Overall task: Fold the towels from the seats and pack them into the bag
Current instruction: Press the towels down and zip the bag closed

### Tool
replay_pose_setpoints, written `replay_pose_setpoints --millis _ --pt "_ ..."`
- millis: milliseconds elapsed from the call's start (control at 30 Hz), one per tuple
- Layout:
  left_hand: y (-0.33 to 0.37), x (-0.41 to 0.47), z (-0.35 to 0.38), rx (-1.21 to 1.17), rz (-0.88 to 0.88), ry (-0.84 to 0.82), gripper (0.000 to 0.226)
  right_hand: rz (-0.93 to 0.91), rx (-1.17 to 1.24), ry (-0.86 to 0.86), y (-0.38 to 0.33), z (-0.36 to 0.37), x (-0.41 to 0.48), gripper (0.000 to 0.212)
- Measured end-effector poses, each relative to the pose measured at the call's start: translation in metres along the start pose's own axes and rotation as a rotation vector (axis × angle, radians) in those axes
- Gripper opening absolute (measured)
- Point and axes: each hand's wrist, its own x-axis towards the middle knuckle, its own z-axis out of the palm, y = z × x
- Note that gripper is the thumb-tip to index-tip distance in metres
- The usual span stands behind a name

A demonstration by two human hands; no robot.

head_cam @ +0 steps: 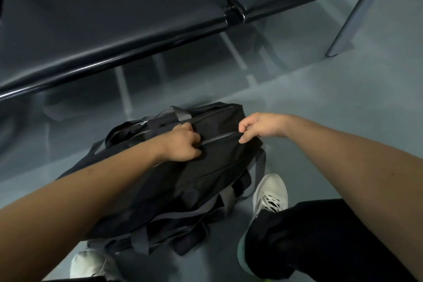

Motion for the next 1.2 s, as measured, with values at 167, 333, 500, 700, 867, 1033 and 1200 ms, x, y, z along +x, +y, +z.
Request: replay_pose_setpoints --millis 167,333,500,700,867,1033,1200 --pt "0.022 0.022 0.006 -0.05 0.099 0.237 0.029 0.001 -0.126 -0.196 -0.022 -0.023 0.003 0.028" --pt "0.015 0.036 0.009 -0.04 0.102 0.102 0.024 0.084 -0.419 -0.271 -0.014 -0.032 0.009 0.009" --pt "0.023 0.038 0.001 -0.02 0.058 0.022 0.029 0.007 -0.555 -0.233 -0.008 -0.049 0.003 0.02" --pt "0.063 0.048 -0.004 -0.165 0.08 0.234 0.047 -0.179 -0.444 -0.084 -0.011 -0.067 0.008 0.026" --pt "0.069 0.064 0.006 -0.244 0.02 0.134 0.019 -0.09 -0.549 -0.171 0.017 -0.064 0.019 0.036" --pt "0.069 0.067 0.002 -0.123 -0.03 0.031 0.022 -0.094 -0.489 -0.015 0.046 -0.05 0.038 0.017" --pt "0.093 0.086 0.011 0.031 -0.085 0.182 0.031 -0.075 -0.26 0.071 0.056 -0.053 0.038 0.014"
